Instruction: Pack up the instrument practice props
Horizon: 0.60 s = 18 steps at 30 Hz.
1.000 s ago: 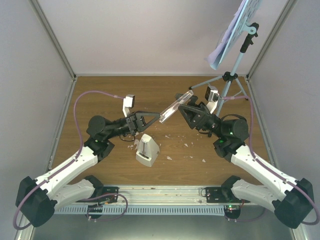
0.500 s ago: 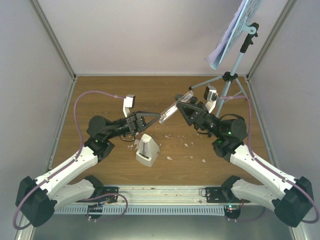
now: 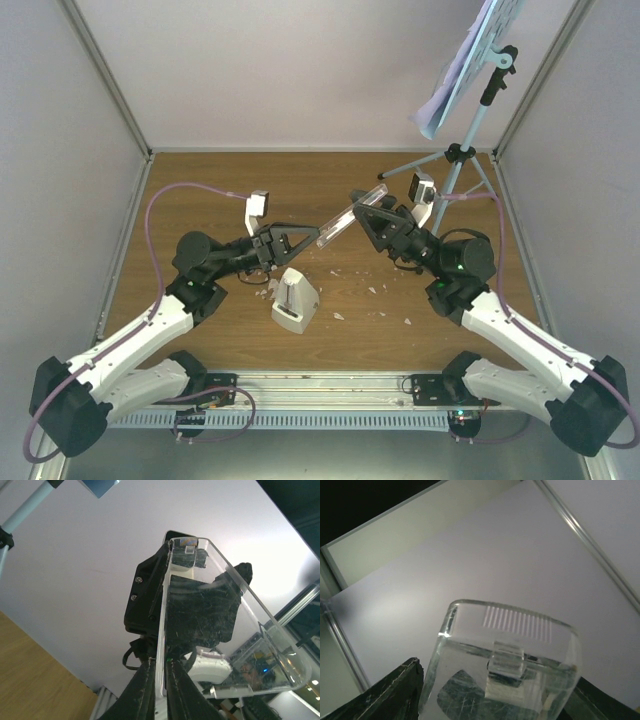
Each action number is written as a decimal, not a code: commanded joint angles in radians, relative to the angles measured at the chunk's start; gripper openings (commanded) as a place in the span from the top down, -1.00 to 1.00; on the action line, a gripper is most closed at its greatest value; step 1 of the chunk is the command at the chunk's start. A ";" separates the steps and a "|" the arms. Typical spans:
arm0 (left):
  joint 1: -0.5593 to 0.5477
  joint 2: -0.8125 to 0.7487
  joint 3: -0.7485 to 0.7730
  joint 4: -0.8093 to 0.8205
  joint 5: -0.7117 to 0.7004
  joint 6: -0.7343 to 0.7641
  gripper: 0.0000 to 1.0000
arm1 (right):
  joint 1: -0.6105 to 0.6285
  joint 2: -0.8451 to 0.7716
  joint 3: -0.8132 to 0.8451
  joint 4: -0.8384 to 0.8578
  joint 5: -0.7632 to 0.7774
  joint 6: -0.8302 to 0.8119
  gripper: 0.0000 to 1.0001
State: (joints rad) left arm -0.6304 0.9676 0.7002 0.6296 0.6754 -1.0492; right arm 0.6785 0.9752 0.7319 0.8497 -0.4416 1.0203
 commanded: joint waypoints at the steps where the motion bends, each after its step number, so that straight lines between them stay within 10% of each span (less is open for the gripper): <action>1: -0.008 -0.033 0.022 -0.032 -0.018 0.052 0.01 | 0.004 -0.038 -0.011 -0.038 0.052 -0.058 -0.12; 6: -0.003 -0.122 -0.053 -0.160 -0.108 0.121 -0.92 | 0.004 -0.101 -0.004 -0.189 0.109 -0.158 -0.12; 18: 0.029 -0.411 -0.301 -0.594 -0.285 0.321 -0.98 | 0.004 -0.322 -0.012 -0.623 0.288 -0.376 -0.14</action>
State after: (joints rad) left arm -0.6090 0.6334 0.4500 0.1852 0.4870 -0.8162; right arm 0.6785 0.7086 0.7254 0.3668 -0.2337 0.7380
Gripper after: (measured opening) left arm 0.990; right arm 0.599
